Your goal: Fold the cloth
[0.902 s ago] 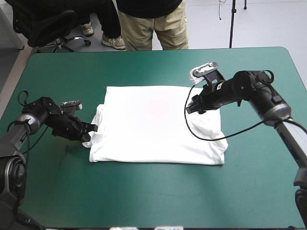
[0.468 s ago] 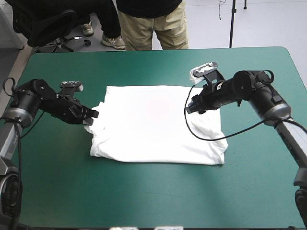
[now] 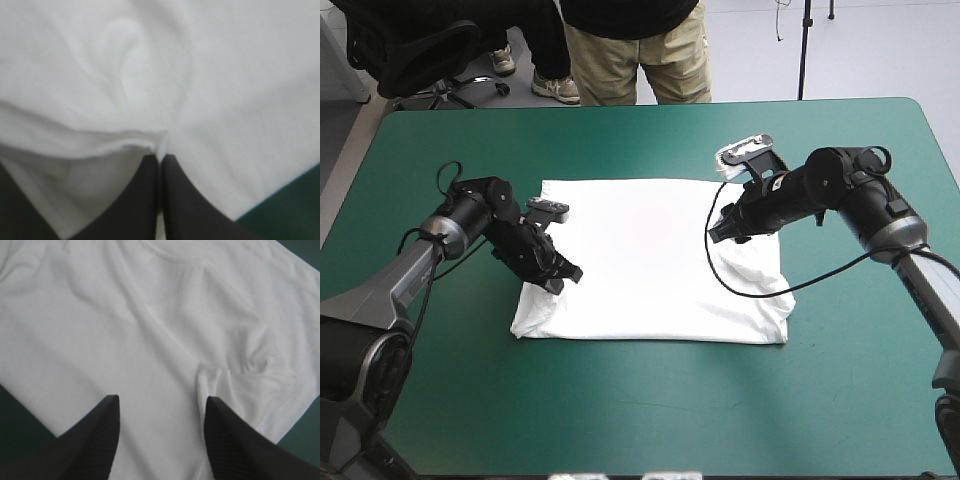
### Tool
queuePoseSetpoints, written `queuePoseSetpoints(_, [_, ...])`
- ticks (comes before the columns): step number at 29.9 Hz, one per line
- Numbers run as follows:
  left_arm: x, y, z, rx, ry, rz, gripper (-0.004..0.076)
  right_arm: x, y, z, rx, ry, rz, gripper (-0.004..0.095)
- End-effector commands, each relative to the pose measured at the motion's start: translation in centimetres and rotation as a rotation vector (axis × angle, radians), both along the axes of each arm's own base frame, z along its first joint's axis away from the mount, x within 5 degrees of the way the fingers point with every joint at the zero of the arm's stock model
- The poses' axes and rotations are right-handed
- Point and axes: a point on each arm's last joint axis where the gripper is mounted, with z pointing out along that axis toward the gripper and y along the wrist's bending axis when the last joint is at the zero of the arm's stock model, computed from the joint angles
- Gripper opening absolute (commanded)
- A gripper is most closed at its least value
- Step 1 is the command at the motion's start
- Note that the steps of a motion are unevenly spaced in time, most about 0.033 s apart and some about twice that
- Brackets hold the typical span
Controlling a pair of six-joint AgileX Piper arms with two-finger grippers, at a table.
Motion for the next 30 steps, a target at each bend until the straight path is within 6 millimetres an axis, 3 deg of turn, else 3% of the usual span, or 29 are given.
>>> queuePoseSetpoints(1, [0.3,-0.6,0.6,-0.009,-0.022,-0.002,-0.0012,-0.8,-0.1,2.6,0.05,-0.086,0.001,0.0496])
queuePoseSetpoints(3, [0.4,-0.6,0.2,-0.009,-0.007,-0.011,0.003,-0.9,-0.1,2.6,0.049,-0.082,0.003,0.0496])
queuePoseSetpoints(8, [-0.1,-1.4,1.2,-0.112,0.001,-0.029,0.0323,-1.3,-0.3,3.6,0.064,-0.132,-0.005,0.0496])
queuePoseSetpoints(11, [-0.4,-1.4,2.0,-0.122,-0.012,-0.023,0.0426,-2.4,-0.9,5.0,0.061,-0.186,-0.006,0.0496])
queuePoseSetpoints(15, [-1.5,-0.6,4.5,-0.093,-0.089,-0.006,0.0421,-4.5,-2.0,6.6,0.007,-0.217,-0.009,0.0496])
queuePoseSetpoints(20, [-4.9,1.9,9.7,0.038,-0.244,0.058,0.0417,-7.4,-3.5,7.4,-0.031,-0.202,-0.05,0.0496])
queuePoseSetpoints(22, [-6.2,2.8,10.7,0.087,-0.252,0.082,0.0417,-8.4,-4.0,7.0,-0.039,-0.203,-0.072,0.0496])
queuePoseSetpoints(26, [-7.9,3.3,10.4,0.091,-0.258,0.115,0.0417,-10.2,-4.9,4.3,-0.059,-0.139,-0.124,0.0496])
queuePoseSetpoints(30, [-8.6,3.8,7.1,0.121,-0.221,0.167,0.0417,-11.6,-5.6,1.2,-0.078,-0.092,-0.165,0.0496])
